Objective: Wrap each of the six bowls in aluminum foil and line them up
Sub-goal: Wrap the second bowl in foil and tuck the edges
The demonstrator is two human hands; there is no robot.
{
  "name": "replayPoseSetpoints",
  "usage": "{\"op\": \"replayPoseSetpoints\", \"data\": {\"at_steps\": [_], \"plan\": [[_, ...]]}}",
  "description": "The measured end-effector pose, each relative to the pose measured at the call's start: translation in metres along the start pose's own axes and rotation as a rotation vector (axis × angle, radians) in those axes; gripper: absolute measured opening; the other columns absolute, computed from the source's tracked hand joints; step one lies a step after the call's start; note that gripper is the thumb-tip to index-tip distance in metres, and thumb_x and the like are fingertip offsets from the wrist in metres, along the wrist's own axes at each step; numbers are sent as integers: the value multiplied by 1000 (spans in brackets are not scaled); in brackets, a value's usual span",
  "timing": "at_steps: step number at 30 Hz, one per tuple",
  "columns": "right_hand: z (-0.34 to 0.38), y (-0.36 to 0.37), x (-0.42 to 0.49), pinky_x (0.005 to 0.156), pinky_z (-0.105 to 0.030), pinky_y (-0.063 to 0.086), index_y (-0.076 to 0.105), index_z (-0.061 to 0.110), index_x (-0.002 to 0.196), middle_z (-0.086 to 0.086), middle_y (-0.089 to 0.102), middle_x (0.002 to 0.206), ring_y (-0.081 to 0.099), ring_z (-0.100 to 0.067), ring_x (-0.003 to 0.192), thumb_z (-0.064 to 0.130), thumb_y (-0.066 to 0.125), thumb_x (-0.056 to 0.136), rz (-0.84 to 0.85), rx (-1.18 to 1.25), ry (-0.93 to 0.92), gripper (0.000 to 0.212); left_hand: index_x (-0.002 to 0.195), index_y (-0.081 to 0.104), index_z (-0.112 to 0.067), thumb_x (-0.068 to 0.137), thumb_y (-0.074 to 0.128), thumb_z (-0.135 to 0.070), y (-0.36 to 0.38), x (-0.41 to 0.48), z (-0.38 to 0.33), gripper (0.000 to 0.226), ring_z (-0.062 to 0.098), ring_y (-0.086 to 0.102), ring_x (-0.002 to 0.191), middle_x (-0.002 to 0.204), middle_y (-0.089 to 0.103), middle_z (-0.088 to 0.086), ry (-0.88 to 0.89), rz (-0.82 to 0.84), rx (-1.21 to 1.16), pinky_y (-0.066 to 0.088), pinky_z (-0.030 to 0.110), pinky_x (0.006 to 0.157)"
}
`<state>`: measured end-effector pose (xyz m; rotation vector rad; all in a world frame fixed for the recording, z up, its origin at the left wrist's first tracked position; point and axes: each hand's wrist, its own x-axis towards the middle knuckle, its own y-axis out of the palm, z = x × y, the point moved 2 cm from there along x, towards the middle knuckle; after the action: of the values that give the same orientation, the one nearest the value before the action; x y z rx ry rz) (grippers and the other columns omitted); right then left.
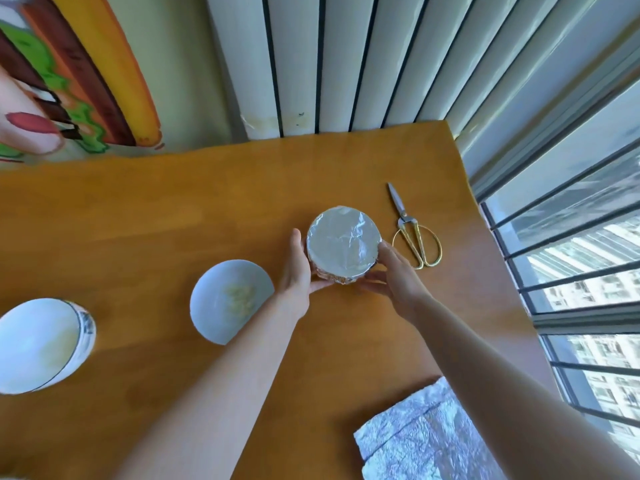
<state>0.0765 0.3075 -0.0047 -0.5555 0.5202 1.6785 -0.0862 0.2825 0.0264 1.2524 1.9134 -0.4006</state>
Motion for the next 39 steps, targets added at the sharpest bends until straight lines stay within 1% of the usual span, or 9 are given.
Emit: {"op": "replayPoseSetpoints", "data": {"at_steps": [6,9,13,16,19,23,27,35,39], "plan": [[-2,7,-4,90,-42,58,57,36,128,-4,62,125,69,-22,93,50,34,101,1,26,-22,37,133,47,-25,104,23,-54,0,0,1,48,22,56,112,124,52,-1,20,-14,44,45,45,108],[-11,9,-16,91,-43,55,49,25,131,-4,63,120,69,-21,94,44,33,104,-96,101,-23,37,148,38,-23,80,31,-73,-8,-9,9,85,22,50,129,145,49,-2,88,-51,231,40,46,111],[-30,26,-47,67,-32,51,52,11,119,-11,61,94,62,-21,74,26,41,103,-337,133,27,25,127,57,-25,92,47,-39,-34,-62,24,38,11,53,118,123,54,-9,520,-153,274,43,34,105],[-43,69,-71,73,-33,53,61,17,107,-11,65,105,63,-19,81,26,44,102,-108,79,43,20,119,61,-18,90,44,-26,-94,-82,36,35,21,48,120,119,54,-6,805,-481,324,37,43,108],[-44,110,-75,96,-41,52,47,25,138,2,54,134,58,-21,116,37,44,103,98,60,34,37,141,47,-15,88,42,-38,-144,-66,36,58,24,36,137,142,47,5,565,-627,357,21,40,118],[-45,148,-80,101,-39,49,22,23,155,1,38,151,42,-21,136,44,38,104,134,-23,-4,57,153,31,-28,101,36,-49,-167,-55,32,57,19,41,135,152,39,-3,127,-268,154,32,43,116],[-57,148,-99,100,-41,49,23,21,154,-2,41,148,46,-23,133,43,37,104,73,-19,0,56,137,50,-24,103,35,-44,-174,-79,38,42,16,50,107,126,50,-2,133,-269,146,46,41,105],[-112,150,-163,81,-31,53,33,21,149,-2,47,141,52,-22,126,39,37,105,-15,-4,2,48,137,47,-17,104,35,-32,-202,-129,96,38,20,51,111,127,51,3,159,-246,241,48,47,101],[-130,150,-184,86,-36,54,33,18,149,-3,47,140,53,-22,124,35,40,105,-12,-11,15,48,136,45,-16,104,36,-31,-214,-144,112,37,23,46,124,127,51,0,235,-213,409,37,42,111]]}}
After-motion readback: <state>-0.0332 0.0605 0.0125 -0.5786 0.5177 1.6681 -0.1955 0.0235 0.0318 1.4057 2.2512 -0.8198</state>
